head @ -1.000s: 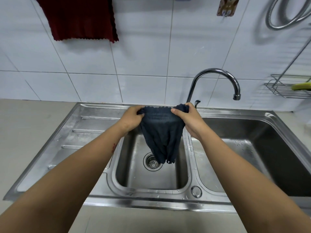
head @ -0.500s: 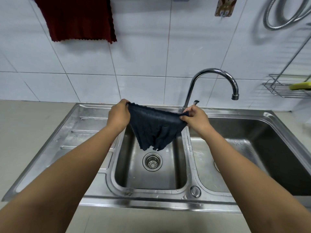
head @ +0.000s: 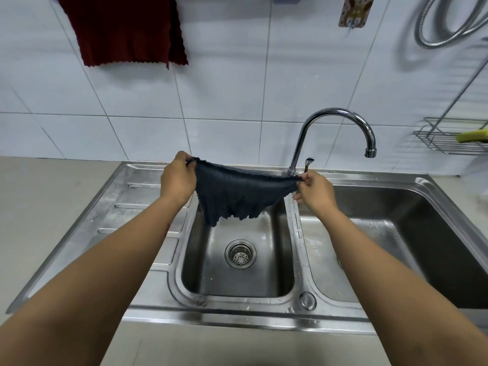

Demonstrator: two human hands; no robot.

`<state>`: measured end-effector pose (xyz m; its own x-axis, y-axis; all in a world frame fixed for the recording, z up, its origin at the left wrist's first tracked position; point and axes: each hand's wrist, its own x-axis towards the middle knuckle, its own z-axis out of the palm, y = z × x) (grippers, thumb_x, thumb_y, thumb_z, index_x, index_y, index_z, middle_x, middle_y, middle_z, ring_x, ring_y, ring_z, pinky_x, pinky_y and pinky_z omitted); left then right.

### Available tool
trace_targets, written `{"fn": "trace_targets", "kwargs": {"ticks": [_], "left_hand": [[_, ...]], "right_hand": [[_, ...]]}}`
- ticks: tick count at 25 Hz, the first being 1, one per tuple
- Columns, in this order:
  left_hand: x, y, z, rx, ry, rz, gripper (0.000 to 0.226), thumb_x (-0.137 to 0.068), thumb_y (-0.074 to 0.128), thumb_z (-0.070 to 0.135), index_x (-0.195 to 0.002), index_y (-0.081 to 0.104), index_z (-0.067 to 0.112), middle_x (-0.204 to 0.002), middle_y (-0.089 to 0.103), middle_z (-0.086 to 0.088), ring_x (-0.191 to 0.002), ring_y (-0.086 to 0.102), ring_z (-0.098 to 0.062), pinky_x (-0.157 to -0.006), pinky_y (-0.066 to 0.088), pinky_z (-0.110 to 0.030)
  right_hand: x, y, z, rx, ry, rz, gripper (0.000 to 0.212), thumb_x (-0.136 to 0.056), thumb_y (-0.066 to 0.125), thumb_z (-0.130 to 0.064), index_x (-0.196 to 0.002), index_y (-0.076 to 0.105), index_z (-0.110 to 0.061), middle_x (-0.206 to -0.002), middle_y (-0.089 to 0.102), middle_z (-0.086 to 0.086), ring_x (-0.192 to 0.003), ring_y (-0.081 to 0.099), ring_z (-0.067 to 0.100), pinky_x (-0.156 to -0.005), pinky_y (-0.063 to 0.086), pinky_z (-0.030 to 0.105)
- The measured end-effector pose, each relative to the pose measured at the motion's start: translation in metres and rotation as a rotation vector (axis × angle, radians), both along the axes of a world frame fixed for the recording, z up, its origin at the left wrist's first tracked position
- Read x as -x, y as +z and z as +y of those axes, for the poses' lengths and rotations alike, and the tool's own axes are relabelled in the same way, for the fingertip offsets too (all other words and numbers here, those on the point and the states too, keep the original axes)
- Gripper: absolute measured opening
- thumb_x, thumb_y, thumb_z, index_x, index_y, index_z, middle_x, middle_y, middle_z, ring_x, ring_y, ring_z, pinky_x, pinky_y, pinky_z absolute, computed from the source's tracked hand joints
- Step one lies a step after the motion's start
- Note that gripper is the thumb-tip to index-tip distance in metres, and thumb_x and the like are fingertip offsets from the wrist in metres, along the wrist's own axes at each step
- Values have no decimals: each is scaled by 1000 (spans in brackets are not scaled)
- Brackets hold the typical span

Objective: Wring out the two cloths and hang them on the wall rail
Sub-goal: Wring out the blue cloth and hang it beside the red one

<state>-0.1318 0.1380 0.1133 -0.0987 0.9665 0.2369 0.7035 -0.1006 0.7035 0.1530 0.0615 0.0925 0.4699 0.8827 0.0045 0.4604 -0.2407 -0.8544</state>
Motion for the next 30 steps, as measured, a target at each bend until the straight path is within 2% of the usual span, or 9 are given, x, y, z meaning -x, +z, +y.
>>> {"fn": "trace_targets", "kwargs": {"ticks": [3,6,9,10,12,14,17,21,30], "left_hand": [[0,8,-2,-156,8,-51,14,-97,48,22,-97,58,11,-97,65,-9,-84,56,-28,-69,39,-31],[-3,16,-11,-415,25,-1,16,-98,43,26,-98,53,13,-98,54,-7,-84,53,-27,-66,37,-32],[3,1,-12,-122,-191,549,19,-98,41,28,-107,54,17,-96,63,-15,-87,59,-37,-65,44,-38],[7,1,-11,-47,-178,538,18,-98,41,30,-103,52,17,-89,65,-16,-83,60,-38,-63,43,-37],[5,13,-8,-109,-85,237,18,-99,40,31,-94,47,16,-79,64,-14,-73,57,-38,-60,41,-37],[-2,23,-8,-275,-52,81,16,-99,39,30,-93,44,16,-79,67,-11,-70,57,-36,-61,44,-39],[-7,23,-10,-234,-202,305,14,-97,41,28,-95,48,16,-84,70,-11,-76,61,-37,-66,49,-43],[6,18,-13,-294,-119,194,15,-99,39,33,-95,43,19,-70,66,-13,-64,60,-39,-59,50,-45],[9,15,-17,-228,-35,302,28,-101,33,39,-91,36,13,-62,57,-15,-55,52,-37,-49,39,-37]], "right_hand": [[1,8,-1,-229,-101,-172,13,-95,49,-15,-96,61,-17,-98,64,8,-78,66,24,-64,45,24],[9,16,-5,-531,-232,-390,15,-94,46,-22,-99,59,-22,-96,51,0,-73,50,16,-65,35,25],[5,6,-8,93,123,-471,14,-92,44,-16,-95,56,-21,-92,66,6,-64,57,23,-57,43,29],[2,6,-9,142,98,-353,13,-93,44,-14,-96,55,-18,-90,68,8,-60,60,23,-54,46,28],[1,15,-7,-138,-126,-100,9,-96,42,-14,-95,51,-18,-84,70,8,-56,64,23,-51,48,25],[6,25,-4,-403,-212,-104,11,-98,40,-16,-91,43,-25,-80,70,0,-56,66,17,-53,48,23],[13,28,-4,-244,45,-168,16,-94,39,-10,-91,46,-24,-81,71,-2,-66,68,23,-67,51,33],[2,22,-12,-282,-114,-250,8,-96,41,-16,-93,46,-21,-84,71,6,-74,67,32,-69,51,41],[-5,16,-19,-187,-116,-308,10,-98,40,-19,-97,47,-12,-84,69,9,-72,57,30,-63,38,35]]}}
